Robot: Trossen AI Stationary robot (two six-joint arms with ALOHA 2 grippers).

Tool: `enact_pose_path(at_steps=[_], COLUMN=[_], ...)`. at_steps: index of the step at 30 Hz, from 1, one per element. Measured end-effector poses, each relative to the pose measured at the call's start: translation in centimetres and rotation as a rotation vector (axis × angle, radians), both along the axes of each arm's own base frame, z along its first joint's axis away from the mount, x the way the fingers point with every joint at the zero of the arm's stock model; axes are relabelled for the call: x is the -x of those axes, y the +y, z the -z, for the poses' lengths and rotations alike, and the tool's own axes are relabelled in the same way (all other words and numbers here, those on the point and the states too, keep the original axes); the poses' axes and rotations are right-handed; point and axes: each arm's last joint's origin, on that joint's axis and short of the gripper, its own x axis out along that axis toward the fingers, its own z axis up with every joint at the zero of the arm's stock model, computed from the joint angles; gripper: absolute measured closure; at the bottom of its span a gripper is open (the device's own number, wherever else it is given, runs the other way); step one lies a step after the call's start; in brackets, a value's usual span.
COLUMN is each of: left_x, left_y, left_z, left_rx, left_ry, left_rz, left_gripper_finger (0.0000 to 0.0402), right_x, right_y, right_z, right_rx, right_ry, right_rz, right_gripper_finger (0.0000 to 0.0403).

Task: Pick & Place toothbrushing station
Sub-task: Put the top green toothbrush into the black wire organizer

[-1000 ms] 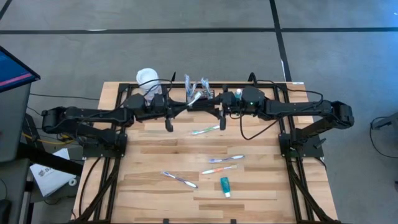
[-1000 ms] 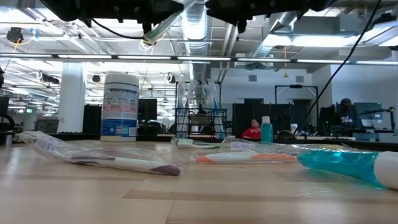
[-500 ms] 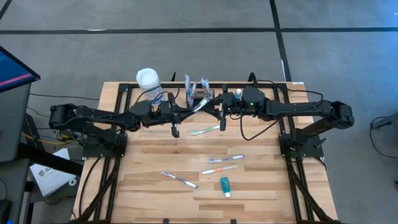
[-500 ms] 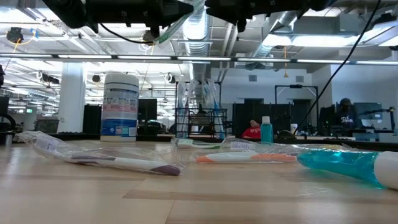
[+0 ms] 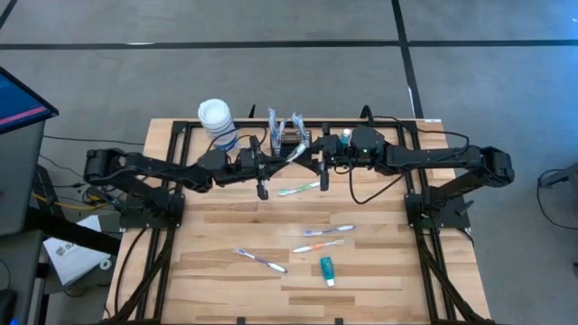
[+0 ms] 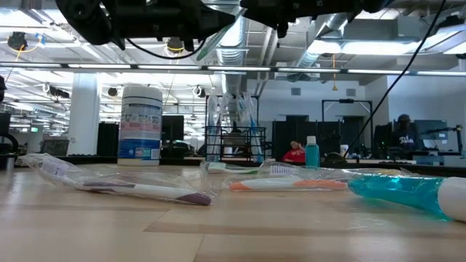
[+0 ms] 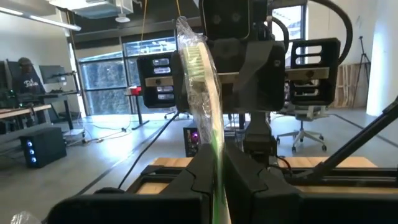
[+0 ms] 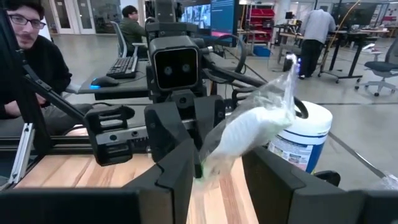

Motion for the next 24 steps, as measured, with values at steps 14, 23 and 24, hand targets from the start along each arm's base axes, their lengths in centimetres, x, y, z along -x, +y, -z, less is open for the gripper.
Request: enact_pose_path(at_steps=[14, 23, 24], left_x=[-0.18, -0.14, -0.14], left_y=[0.01, 0.03, 0.03], left_z=[0.20, 0.11, 0.12], left_rx=[-0.006, 0.007, 0.007], left_ry=[-0.004, -0.012, -0.010], left_rz=[0.005, 0.000, 0.000], left_gripper_finger=[0.0381, 0.0342, 0.0339], right_x=[0.00, 0.03, 0.05], right_y=[0.06, -0.03, -0.11], right_z=[0.08, 0.34, 0.42], right_rx=[0.009, 0.014, 0.013], right_ry=[0.012, 0.039, 0.047], right_rz=[-0.014, -0.001, 0.002], right_gripper_finger=[0.0387, 0.0398, 0.0398])
